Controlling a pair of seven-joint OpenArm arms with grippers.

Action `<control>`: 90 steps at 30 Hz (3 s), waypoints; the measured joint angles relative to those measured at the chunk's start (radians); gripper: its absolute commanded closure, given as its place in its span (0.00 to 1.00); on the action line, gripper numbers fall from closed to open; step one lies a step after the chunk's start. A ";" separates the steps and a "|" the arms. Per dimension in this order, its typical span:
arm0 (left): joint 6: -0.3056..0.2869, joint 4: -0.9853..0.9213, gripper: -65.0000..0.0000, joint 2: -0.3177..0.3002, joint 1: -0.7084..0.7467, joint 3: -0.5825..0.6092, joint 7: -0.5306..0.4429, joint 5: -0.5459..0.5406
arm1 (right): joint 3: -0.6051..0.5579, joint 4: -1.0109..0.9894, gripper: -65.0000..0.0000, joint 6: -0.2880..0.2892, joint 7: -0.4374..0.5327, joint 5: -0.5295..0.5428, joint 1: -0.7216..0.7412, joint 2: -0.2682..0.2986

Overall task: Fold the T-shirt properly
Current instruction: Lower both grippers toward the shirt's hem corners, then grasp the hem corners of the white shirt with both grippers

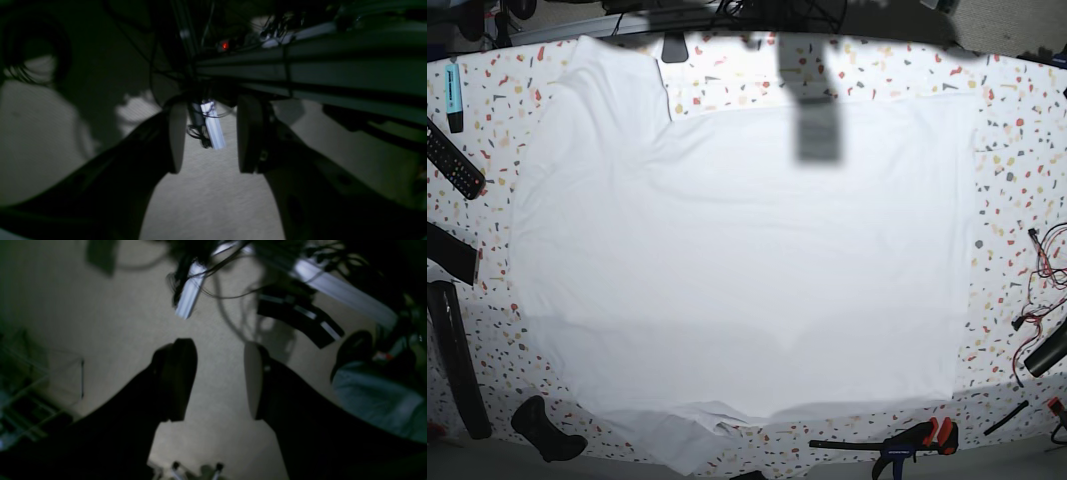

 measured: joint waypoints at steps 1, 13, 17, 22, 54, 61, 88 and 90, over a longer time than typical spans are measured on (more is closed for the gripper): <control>0.013 0.034 0.62 0.000 0.002 0.000 0.021 -0.003 | 0.026 0.041 0.58 0.026 -0.013 0.010 -0.001 -0.001; 0.015 0.330 0.62 -0.149 -0.025 0.000 -0.008 0.005 | 0.239 0.385 0.58 0.072 -0.064 -0.015 0.010 0.064; 0.012 0.330 0.62 -0.178 -0.081 0.000 -0.036 0.053 | 0.243 0.378 0.58 0.074 -0.086 -0.144 0.033 0.116; -0.018 0.324 0.58 -0.178 -0.156 0.000 -0.069 0.289 | 0.241 0.380 0.58 0.078 0.006 -0.404 0.069 0.134; -0.128 -0.128 0.46 -0.288 -0.361 0.032 -0.578 0.806 | 0.240 0.380 0.58 -0.118 -0.096 -0.359 0.184 0.141; 0.011 -0.186 0.46 -0.288 -0.416 0.191 -0.589 0.912 | 0.241 0.380 0.58 -0.118 -0.100 -0.291 0.184 0.139; 0.079 -0.193 1.00 -0.333 -0.404 0.236 -0.397 0.948 | 0.236 0.380 0.58 0.093 -0.114 -0.190 0.184 0.139; 0.079 -0.193 1.00 -0.333 -0.404 0.236 -0.398 0.948 | 0.226 0.380 0.53 0.093 -0.104 -0.195 0.185 0.139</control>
